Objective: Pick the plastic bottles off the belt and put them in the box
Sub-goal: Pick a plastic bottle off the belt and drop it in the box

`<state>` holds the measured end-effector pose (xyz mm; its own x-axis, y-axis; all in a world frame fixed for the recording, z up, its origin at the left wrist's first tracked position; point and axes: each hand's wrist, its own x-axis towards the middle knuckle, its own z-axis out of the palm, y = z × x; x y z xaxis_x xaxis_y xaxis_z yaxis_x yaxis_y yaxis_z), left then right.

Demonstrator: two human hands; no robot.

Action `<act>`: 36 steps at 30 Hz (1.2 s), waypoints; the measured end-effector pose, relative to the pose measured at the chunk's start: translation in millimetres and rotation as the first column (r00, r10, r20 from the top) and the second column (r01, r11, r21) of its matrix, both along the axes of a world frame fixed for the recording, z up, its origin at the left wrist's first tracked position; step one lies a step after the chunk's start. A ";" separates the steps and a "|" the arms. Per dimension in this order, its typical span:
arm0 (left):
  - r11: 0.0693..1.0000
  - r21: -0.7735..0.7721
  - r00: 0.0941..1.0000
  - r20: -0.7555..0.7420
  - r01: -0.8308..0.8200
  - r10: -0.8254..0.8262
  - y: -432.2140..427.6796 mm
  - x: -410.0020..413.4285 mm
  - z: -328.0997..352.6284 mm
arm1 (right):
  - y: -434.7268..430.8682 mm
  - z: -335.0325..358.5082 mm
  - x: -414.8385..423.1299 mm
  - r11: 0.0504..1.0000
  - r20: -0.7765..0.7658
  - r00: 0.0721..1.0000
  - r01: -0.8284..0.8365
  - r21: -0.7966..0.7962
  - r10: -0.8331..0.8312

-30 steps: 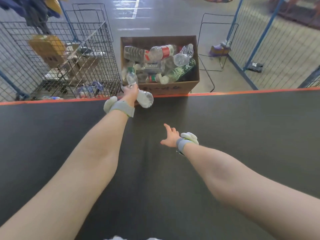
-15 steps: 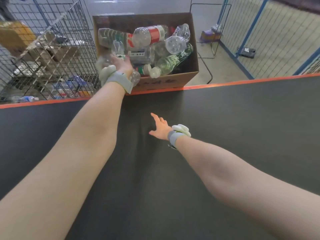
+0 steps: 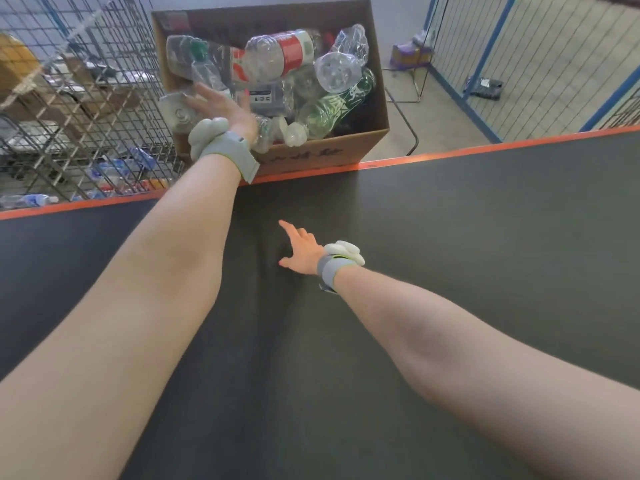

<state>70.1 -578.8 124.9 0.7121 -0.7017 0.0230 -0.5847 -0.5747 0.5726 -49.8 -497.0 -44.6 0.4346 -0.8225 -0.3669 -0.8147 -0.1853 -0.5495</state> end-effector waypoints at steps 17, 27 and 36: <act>0.991 -0.132 0.994 -0.104 0.017 -0.031 -5.6 1.7 -20.6 | -0.6 8.2 -3.4 1.000 0.014 1.000 0.023 0.016 -0.023; 0.945 -0.326 0.944 -0.308 0.010 -0.116 -11.8 11.8 -41.1 | -3.7 5.7 -3.7 0.999 0.010 0.999 0.034 0.010 -0.034; 0.938 -0.343 0.935 -0.317 0.044 -0.159 -0.7 4.0 -49.4 | -4.6 14.3 -9.5 0.999 0.016 0.999 0.043 0.003 -0.043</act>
<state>74.1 -579.5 75.5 0.6433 -0.7648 0.0354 -0.3700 -0.2702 0.8889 -59.4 -501.7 -30.3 0.4047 -0.8396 -0.3623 -0.8127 -0.1486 -0.5634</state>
